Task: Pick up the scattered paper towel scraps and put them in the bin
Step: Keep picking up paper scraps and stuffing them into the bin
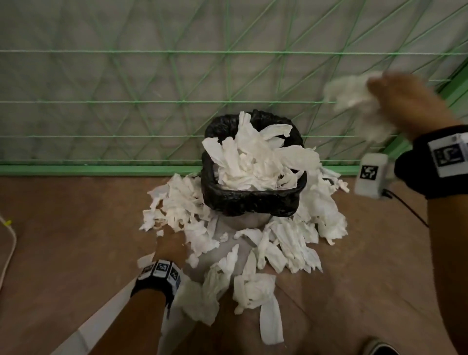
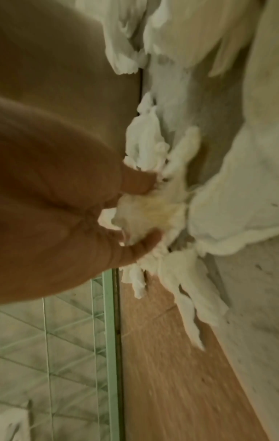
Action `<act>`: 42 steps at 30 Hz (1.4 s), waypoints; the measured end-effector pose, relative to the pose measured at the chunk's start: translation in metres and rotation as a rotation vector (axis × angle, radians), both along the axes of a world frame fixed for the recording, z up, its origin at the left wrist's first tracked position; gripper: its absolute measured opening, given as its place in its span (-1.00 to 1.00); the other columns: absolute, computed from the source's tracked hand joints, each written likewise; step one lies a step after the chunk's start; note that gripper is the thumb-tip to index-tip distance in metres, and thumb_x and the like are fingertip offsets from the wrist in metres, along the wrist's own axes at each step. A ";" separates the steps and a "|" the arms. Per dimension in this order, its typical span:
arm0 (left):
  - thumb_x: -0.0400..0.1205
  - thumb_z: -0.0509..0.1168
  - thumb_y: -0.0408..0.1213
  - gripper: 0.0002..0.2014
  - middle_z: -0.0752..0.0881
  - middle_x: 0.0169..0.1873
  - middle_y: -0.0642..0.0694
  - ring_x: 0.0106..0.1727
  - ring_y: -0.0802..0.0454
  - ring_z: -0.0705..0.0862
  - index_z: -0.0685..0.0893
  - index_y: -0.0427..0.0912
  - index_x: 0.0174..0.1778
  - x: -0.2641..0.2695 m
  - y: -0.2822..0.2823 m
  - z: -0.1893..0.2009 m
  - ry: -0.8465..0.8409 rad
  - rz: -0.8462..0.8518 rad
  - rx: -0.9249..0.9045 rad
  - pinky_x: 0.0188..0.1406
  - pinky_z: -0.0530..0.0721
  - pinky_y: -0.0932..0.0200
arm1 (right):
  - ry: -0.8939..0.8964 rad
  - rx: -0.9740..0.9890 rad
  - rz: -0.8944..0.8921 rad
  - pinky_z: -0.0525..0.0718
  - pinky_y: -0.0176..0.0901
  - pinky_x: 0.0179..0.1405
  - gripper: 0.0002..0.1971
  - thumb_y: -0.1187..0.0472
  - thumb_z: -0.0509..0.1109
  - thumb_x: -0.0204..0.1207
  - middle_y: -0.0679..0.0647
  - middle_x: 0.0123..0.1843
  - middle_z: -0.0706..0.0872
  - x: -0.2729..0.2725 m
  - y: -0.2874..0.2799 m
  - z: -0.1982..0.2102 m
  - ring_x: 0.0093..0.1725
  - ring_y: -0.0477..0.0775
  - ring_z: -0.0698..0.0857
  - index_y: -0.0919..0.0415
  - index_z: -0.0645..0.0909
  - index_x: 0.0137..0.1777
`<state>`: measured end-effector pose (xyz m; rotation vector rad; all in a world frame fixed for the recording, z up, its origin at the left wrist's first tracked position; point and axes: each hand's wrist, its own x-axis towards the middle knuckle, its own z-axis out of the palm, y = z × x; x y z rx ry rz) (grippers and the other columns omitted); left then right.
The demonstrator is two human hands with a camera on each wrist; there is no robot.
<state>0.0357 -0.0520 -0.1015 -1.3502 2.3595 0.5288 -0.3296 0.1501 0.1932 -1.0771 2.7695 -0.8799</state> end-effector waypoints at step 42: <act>0.70 0.04 -0.40 -0.66 0.60 0.38 -0.31 0.35 -0.27 0.57 0.57 -0.30 0.35 -0.174 0.016 0.184 0.123 -0.627 -0.022 0.33 0.50 0.00 | -0.447 0.698 -0.023 0.50 -0.05 0.38 -0.54 0.11 0.32 0.54 0.20 0.51 0.49 0.089 0.045 -0.278 0.45 0.25 0.50 0.21 0.47 0.43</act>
